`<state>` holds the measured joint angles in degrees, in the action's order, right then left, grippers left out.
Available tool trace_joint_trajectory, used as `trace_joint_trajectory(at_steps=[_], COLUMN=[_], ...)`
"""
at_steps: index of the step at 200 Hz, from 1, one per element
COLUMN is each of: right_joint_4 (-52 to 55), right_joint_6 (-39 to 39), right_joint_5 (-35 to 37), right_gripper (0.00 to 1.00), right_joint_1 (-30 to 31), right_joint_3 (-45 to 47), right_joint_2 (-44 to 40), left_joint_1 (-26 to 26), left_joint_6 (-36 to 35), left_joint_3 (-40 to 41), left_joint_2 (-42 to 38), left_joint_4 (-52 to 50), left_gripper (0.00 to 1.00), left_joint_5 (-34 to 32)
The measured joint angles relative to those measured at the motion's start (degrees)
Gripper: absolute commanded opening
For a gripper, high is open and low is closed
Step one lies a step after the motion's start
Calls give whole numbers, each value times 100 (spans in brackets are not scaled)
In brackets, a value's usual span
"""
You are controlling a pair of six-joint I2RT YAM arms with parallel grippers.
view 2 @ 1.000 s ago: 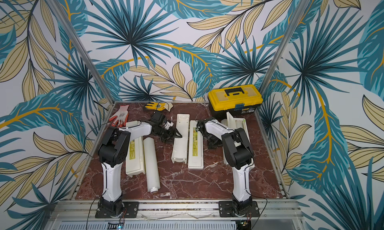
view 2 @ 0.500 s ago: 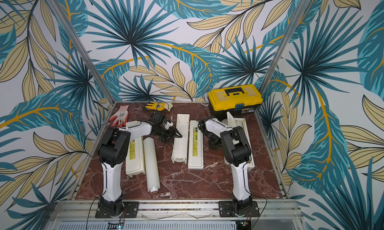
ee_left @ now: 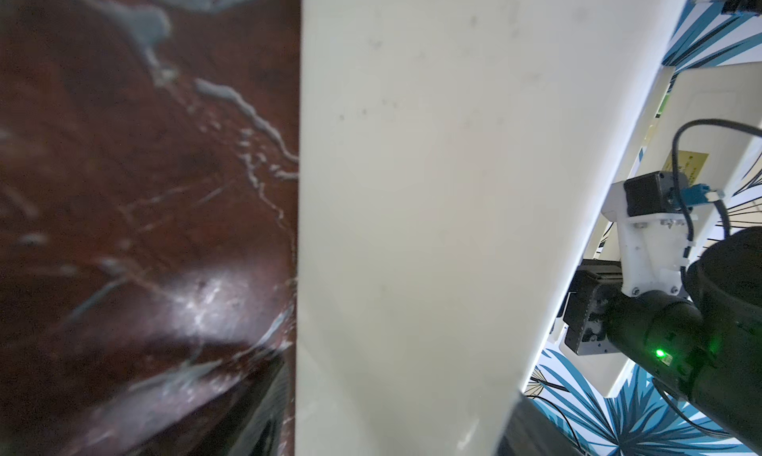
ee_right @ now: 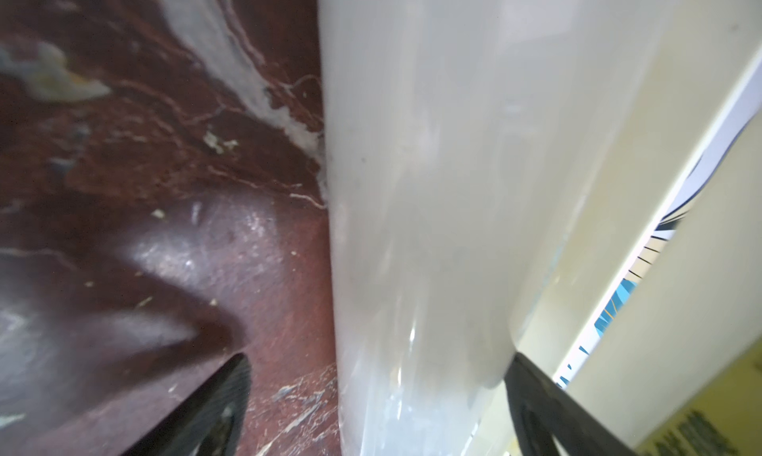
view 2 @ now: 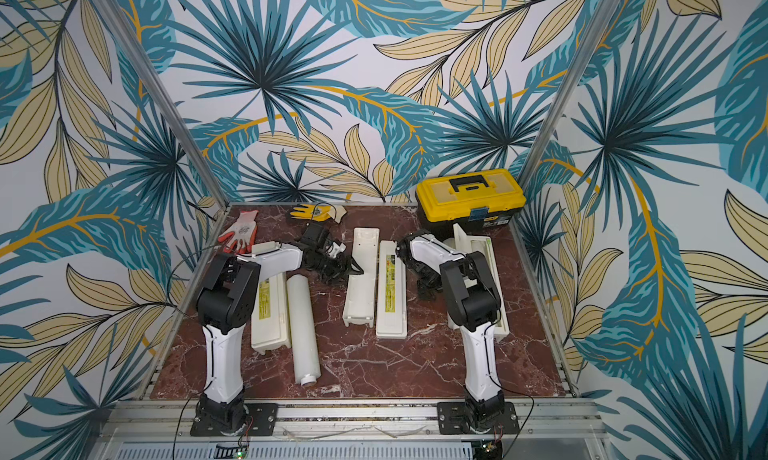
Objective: Put plastic wrap rolls into dispensers
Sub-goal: Pick up the plastic wrap from the center of the board.
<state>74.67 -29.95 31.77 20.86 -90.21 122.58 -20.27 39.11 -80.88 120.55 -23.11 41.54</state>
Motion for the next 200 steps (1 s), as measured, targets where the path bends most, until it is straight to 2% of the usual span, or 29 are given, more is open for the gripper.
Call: trace_joint_trajectory(at_steps=[43,161,200], right_joint_4=[-92,13,197], right_joint_6=[-2,-57,76], right_joint_5=[13,-46,-127], right_gripper=[99,99,95], right_joint_1=[-4,-219,-251], right_joint_3=[85,39,-107], right_joint_2=[-72,72,192], left_joint_1=[24,26,31], left_joint_6=[17,46,114], left_joint_3=[0,4,26], left_joint_2=[0,0,0], left_joint_4=[22,42,136], left_gripper=[73,73,72], left_joint_5=[-13,-13,-26])
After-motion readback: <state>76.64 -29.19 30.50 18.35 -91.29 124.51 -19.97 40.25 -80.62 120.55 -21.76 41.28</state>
